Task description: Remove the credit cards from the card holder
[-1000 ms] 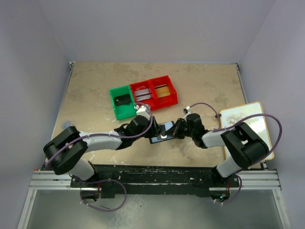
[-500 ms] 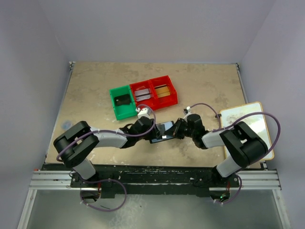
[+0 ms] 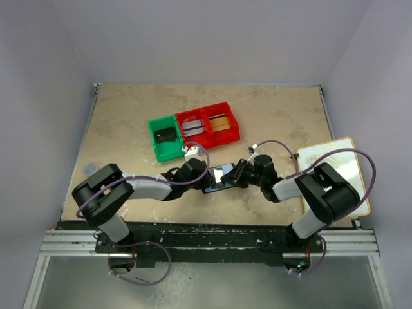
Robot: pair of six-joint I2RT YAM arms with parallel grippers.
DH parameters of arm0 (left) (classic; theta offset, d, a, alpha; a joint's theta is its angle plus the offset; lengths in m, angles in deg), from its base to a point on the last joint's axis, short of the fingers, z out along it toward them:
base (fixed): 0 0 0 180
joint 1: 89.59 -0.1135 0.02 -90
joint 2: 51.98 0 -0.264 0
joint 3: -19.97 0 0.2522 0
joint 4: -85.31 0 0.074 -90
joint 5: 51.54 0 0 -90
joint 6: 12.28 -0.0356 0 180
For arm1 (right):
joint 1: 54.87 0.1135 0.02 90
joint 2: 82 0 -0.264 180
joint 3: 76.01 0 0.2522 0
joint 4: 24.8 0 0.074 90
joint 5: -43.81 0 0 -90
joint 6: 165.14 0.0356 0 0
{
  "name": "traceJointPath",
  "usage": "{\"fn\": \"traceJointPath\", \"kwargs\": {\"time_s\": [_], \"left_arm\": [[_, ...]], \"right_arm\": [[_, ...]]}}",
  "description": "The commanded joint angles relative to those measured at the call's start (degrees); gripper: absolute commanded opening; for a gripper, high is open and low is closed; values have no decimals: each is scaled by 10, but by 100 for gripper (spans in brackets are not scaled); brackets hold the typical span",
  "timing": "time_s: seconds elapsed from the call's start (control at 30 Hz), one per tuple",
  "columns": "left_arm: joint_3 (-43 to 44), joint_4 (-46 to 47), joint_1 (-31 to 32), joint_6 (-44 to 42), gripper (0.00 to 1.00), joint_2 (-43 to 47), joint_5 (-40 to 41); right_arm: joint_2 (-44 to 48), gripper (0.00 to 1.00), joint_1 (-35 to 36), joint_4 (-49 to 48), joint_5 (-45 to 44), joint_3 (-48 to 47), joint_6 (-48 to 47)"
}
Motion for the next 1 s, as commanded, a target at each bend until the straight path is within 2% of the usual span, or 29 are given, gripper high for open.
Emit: {"fn": "traceJointPath", "kwargs": {"time_s": [0.0, 0.07, 0.17, 0.33, 0.57, 0.7, 0.97], "left_arm": [[-24, -22, 2, 15, 20, 19, 49], [-29, -33, 2, 15, 22, 35, 64], [-27, -43, 2, 6, 27, 58, 64], [-7, -65, 2, -11, 29, 60, 65], [1, -37, 15, -6, 29, -12, 31], [7, -61, 23, 2, 25, -55, 38], [-24, -33, 26, 17, 24, -60, 35]], "right_arm": [[-14, 24, -1, -51, -1, -5, 7], [-17, 23, -1, -52, 2, -4, 10], [-10, 16, -1, -26, -7, -6, 10], [-7, 10, -1, -12, -6, -13, -3], [-14, 12, -1, -20, 2, -7, 1], [-11, 14, -1, -25, 12, -5, 3], [-9, 18, -1, -72, 39, -6, 26]]}}
